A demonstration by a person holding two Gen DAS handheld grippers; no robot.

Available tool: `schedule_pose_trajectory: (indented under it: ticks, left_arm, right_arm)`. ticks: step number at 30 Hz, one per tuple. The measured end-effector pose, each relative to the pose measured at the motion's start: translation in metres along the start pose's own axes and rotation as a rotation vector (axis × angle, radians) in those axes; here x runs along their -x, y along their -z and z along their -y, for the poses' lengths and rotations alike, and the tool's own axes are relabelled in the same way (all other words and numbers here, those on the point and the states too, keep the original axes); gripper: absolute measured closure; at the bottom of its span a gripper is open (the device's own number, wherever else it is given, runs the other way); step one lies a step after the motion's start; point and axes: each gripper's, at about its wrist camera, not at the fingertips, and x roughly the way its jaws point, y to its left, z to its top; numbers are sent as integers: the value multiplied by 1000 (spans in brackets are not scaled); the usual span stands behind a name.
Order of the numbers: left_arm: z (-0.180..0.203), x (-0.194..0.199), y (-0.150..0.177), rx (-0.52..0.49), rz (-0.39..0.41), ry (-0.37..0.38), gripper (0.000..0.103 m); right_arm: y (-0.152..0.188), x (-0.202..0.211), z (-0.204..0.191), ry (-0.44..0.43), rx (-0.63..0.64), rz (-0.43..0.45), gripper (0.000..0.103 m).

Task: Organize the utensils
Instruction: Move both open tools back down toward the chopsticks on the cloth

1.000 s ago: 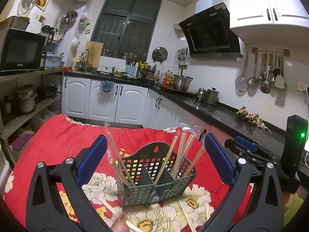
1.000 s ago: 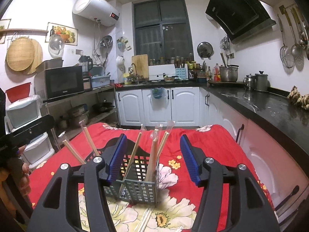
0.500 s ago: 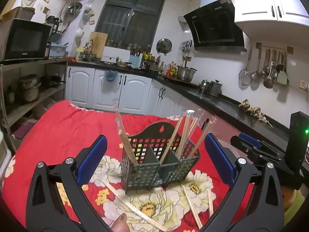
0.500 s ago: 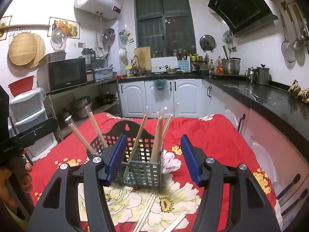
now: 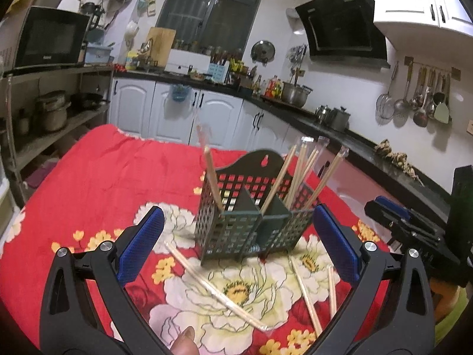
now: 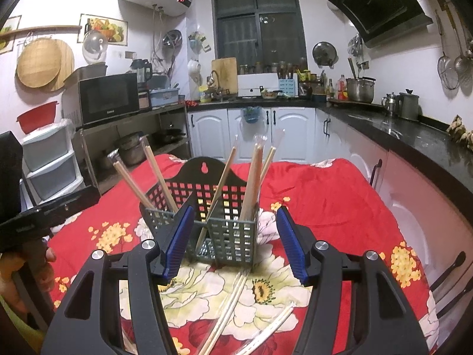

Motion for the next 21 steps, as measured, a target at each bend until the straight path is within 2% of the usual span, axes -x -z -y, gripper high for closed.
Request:
schedule_pose_trajectory:
  ticks: [9, 14, 21]
  left_arm:
    - [-11, -14, 26, 37, -129, 18, 10]
    - [-5, -21, 46, 5, -212, 37, 11]
    - [11, -29, 81, -12, -369, 101, 40]
  right_arm:
    - [12, -9, 6, 11, 8, -50, 47]
    - [18, -19, 16, 31, 1, -93, 47]
    - [31, -40, 29, 35, -24, -175, 49]
